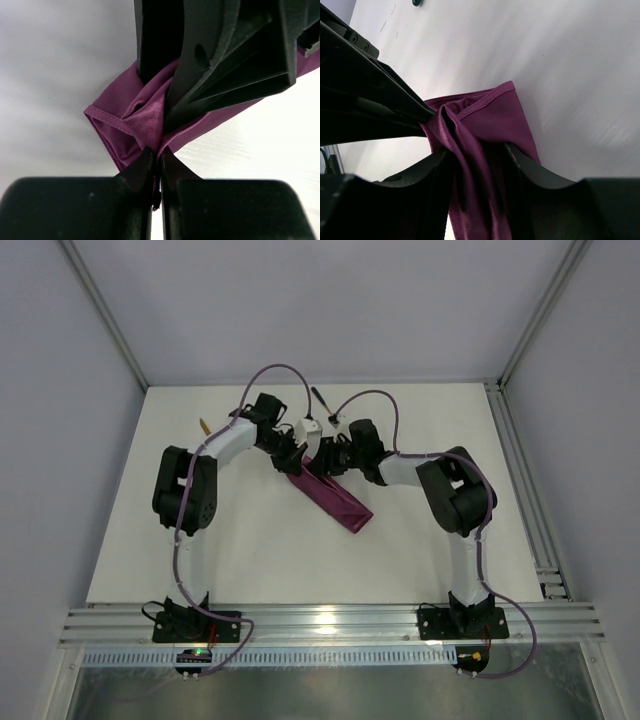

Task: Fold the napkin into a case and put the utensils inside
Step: Smooth out the smaller rectangle-folded napkin at the center of the board.

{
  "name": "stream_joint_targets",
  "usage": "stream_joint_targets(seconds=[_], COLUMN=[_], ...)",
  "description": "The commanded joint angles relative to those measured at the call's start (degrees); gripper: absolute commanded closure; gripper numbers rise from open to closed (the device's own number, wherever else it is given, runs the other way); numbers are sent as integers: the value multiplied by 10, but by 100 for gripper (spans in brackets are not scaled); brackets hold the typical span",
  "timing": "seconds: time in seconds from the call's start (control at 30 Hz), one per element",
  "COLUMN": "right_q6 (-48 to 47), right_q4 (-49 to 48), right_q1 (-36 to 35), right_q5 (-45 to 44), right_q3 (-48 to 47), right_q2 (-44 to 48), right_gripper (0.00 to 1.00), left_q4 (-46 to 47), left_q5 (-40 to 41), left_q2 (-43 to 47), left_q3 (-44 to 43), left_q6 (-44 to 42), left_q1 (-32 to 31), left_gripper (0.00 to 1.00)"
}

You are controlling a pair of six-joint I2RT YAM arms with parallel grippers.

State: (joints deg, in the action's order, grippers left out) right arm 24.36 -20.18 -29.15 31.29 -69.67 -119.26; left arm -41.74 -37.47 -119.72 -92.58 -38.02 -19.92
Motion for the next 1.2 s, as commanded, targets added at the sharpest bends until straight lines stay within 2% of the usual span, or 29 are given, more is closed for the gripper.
stream_joint_targets(seconds=[0.0, 0.23, 0.5, 0.97, 1.03, 1.1, 1.13, 1.17], right_q6=[-1, -24, -87, -90, -92, -92, -91, -88], right_q4=[-43, 14, 65, 10, 14, 14, 14, 14], right_q1=[0, 22, 22, -15, -18, -17, -17, -17], right_q5=[12, 22, 59, 31, 24, 20, 16, 15], right_q3=[5, -4, -2, 17, 20, 23, 23, 23], right_q2=[15, 50, 69, 39, 32, 28, 25, 23], right_gripper=[55, 50, 47, 46, 48, 55, 63, 67], left_q4=[24, 0, 13, 37, 39, 42, 43, 45], left_q5=[10, 17, 10, 21, 19, 16, 14, 12], left_q2=[23, 19, 20, 14, 16, 16, 18, 19], left_q3=[5, 13, 10, 8, 6, 6, 7, 7], left_q6=[31, 15, 37, 105, 113, 120, 122, 129], left_q1=[-3, -4, -4, -8, -8, -8, -8, -8], left_gripper=[95, 99, 97, 92, 89, 85, 84, 83])
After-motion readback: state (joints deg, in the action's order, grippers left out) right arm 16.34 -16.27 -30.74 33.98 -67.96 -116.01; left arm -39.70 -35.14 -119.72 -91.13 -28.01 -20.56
